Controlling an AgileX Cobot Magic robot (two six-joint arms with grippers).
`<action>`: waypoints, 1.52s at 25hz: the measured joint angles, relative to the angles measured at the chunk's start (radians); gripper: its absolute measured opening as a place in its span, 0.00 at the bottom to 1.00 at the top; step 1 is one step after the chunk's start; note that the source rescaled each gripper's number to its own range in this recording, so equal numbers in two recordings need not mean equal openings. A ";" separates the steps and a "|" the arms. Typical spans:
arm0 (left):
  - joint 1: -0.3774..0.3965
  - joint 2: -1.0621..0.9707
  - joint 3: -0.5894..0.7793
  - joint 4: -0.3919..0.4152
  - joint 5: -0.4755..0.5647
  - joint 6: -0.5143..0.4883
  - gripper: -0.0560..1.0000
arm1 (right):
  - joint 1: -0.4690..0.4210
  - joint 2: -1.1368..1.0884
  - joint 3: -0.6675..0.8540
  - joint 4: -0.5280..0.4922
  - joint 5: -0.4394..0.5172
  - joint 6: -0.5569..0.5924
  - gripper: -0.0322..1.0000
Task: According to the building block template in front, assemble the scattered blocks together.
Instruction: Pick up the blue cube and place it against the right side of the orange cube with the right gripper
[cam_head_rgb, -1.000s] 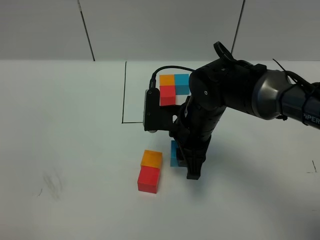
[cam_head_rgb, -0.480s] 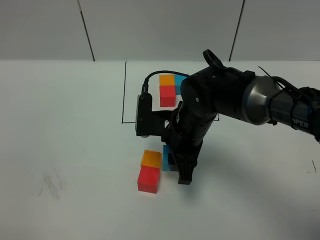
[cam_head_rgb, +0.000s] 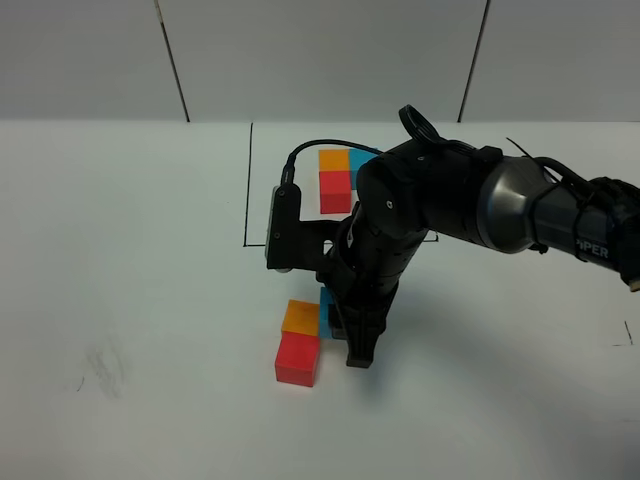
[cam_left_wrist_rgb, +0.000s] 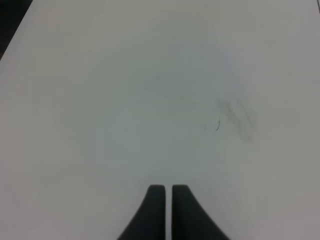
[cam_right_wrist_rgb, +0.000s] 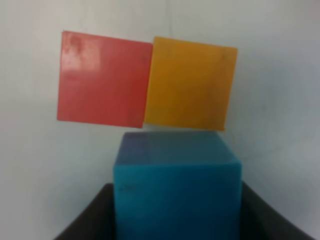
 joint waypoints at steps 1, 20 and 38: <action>0.000 0.000 0.000 0.000 0.000 0.000 0.06 | 0.000 0.000 0.000 0.000 0.000 0.004 0.50; 0.000 0.000 0.000 0.000 0.000 0.000 0.06 | 0.000 0.030 0.000 -0.027 -0.017 0.081 0.50; 0.000 0.000 0.000 0.000 0.000 0.000 0.06 | 0.000 0.050 0.000 -0.034 -0.023 0.106 0.50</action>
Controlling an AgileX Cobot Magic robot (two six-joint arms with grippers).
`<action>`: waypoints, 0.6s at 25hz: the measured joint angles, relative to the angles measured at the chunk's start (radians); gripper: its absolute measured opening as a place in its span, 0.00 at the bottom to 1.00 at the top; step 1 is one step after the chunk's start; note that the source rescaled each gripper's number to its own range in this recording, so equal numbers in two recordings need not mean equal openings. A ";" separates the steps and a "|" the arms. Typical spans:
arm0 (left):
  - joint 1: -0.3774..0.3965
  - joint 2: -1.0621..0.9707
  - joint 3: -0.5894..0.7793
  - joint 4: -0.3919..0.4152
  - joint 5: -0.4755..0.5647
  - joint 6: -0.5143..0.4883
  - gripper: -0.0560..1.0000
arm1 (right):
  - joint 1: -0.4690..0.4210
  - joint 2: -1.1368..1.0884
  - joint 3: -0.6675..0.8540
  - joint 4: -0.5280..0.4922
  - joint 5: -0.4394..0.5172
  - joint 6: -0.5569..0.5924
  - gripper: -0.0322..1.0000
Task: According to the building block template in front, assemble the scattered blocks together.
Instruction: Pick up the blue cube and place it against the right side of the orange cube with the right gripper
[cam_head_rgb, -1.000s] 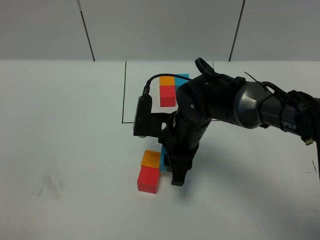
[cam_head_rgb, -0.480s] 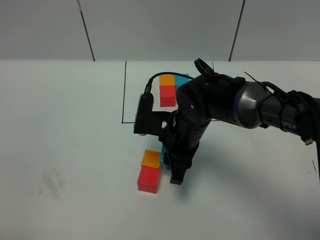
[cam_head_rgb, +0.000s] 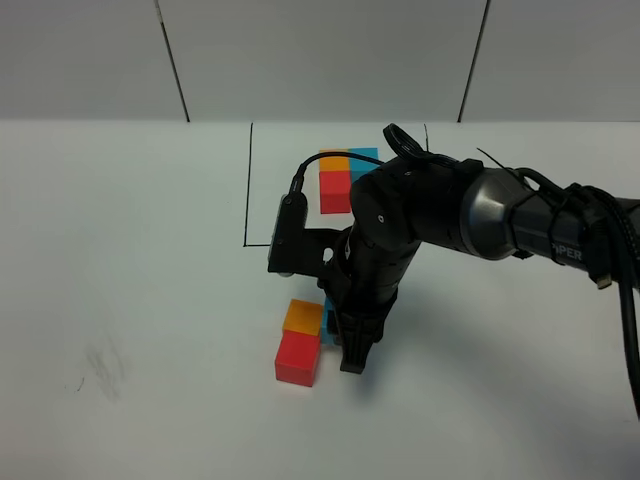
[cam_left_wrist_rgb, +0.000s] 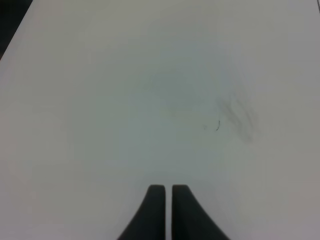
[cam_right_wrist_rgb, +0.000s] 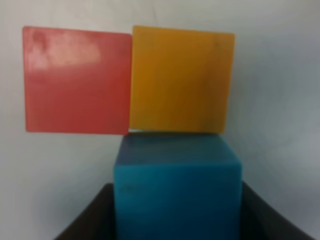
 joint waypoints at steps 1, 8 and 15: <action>0.000 0.000 0.000 0.000 0.000 0.000 0.06 | 0.000 0.000 0.000 0.000 0.000 0.001 0.50; 0.000 0.000 0.000 0.000 0.000 0.000 0.06 | 0.000 0.000 0.000 0.000 -0.010 0.001 0.50; 0.000 0.000 0.000 0.000 0.000 0.000 0.06 | 0.000 0.011 0.000 0.000 -0.023 0.001 0.50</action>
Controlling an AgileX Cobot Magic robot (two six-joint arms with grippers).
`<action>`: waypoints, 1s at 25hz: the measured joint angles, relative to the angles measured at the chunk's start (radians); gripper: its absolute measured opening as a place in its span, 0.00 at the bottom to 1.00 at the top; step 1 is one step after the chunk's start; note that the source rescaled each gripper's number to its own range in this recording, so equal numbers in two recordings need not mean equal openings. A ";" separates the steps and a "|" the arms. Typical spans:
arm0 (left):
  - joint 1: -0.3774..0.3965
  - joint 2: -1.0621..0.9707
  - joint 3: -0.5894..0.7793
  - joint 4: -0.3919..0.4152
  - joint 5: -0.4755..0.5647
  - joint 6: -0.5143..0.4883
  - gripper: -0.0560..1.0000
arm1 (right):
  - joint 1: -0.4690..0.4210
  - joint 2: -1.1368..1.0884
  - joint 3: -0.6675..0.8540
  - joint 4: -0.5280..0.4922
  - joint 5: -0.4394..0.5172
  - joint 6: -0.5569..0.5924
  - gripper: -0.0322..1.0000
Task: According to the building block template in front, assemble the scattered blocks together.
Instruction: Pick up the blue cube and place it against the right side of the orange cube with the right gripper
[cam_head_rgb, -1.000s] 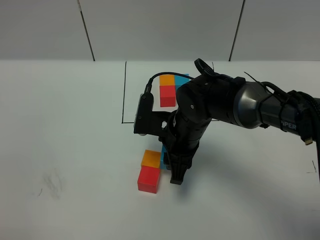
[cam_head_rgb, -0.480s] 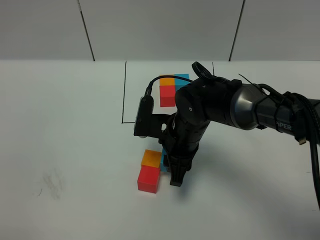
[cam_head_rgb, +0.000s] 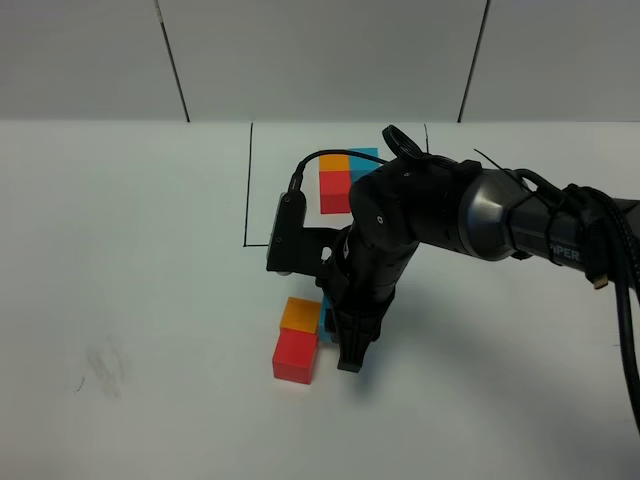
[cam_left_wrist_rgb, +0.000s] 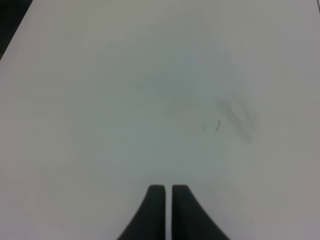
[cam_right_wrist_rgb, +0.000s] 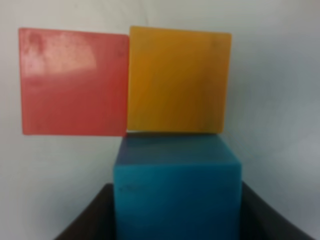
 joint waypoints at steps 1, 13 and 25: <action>0.000 0.000 0.000 0.000 0.000 0.000 0.06 | 0.000 0.007 0.000 0.000 -0.002 0.000 0.50; 0.000 0.000 0.000 0.000 0.000 0.000 0.06 | 0.000 0.027 0.000 0.000 -0.025 0.001 0.50; 0.000 0.000 0.000 0.000 0.000 0.000 0.06 | 0.000 0.066 0.000 0.001 -0.029 0.000 0.50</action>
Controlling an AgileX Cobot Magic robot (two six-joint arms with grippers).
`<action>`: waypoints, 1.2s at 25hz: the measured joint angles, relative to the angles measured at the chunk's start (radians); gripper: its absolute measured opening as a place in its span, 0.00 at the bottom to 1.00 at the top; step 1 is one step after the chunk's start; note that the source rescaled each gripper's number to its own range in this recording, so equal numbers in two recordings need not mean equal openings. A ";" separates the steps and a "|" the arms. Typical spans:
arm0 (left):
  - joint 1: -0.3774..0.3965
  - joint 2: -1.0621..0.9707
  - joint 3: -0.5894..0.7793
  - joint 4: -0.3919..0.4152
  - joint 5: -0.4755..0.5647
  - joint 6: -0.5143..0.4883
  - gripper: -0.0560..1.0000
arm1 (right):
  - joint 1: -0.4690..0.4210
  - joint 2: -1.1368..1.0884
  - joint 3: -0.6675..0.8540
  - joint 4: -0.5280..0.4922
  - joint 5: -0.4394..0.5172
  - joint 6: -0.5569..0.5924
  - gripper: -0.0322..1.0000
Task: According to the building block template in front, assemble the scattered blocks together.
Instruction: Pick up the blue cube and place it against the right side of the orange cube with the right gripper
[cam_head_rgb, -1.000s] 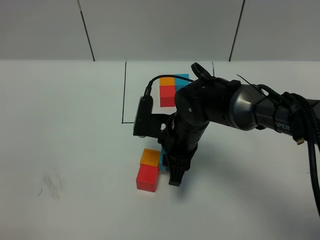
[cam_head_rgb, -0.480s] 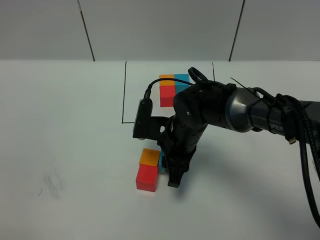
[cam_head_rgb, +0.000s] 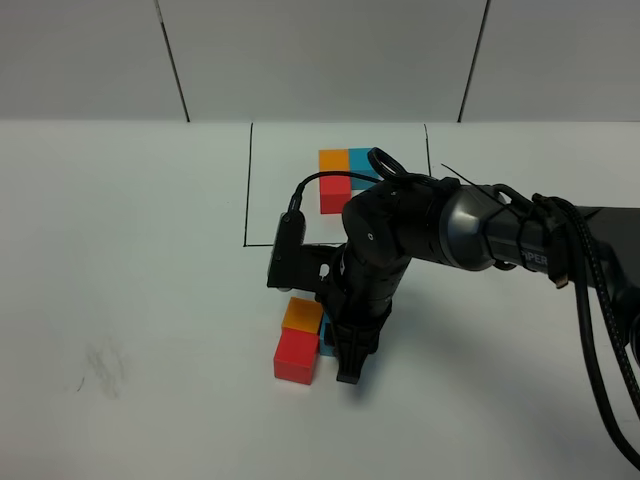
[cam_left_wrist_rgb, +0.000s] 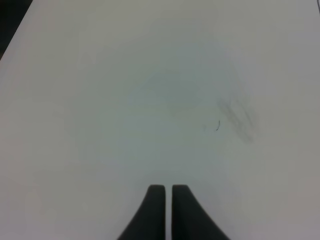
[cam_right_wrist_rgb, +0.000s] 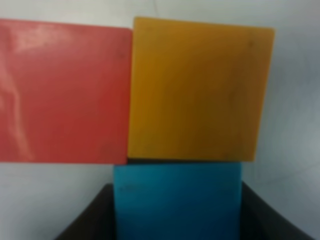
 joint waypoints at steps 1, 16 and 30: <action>0.000 0.000 0.000 0.000 0.000 0.000 0.06 | 0.000 0.000 0.000 0.000 0.000 0.000 0.50; 0.000 0.000 0.000 0.000 0.000 0.000 0.06 | 0.000 0.000 0.000 0.000 -0.001 0.008 0.50; 0.000 0.000 0.000 0.000 0.000 0.000 0.06 | 0.000 0.000 0.000 -0.001 -0.002 0.018 0.50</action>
